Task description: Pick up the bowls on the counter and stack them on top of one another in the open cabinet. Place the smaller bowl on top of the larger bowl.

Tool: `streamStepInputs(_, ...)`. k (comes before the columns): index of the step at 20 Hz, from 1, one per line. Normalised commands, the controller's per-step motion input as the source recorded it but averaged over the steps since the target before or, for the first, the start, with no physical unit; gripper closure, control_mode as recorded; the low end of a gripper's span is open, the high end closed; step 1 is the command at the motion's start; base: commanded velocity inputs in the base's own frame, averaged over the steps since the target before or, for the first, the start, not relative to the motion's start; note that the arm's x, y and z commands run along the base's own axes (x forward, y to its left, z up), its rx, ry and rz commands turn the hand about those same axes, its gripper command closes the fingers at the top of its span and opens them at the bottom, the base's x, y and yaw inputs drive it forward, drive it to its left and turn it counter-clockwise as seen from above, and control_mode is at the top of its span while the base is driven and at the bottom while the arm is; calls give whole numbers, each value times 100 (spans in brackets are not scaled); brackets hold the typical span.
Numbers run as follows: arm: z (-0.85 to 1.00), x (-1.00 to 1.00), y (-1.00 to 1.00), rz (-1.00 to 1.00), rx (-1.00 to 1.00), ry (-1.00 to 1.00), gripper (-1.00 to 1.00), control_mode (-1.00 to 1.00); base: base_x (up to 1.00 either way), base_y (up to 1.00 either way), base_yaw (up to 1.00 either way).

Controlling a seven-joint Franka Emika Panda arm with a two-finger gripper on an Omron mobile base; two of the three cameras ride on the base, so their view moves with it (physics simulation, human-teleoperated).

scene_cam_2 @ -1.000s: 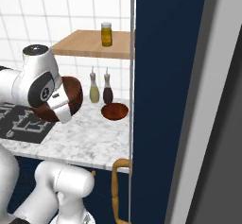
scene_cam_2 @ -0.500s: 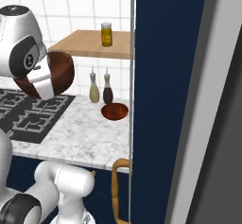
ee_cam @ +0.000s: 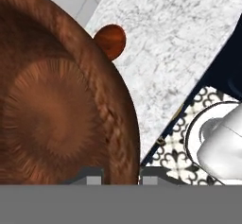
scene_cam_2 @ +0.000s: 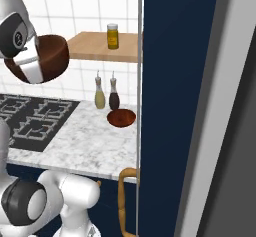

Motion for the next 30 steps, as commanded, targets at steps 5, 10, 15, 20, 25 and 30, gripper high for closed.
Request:
streamStepInputs(5,34,91,41,-23,0,-8,100,-100,0,0,0)
streamStepInputs(10,4,86,4,-20,4,-2,100,-100,0,0,0)
streamStepInputs(15,0,74,0,-10,8,0,100,-100,0,0,0)
streamStepInputs(20,-2,66,0,-2,11,0,100,-100,0,0,0)
streamStepInputs(25,-16,74,0,0,3,0,100,-100,0,0,0)
streamStepInputs(30,0,50,0,0,0,0,100,-100,0,0,0)
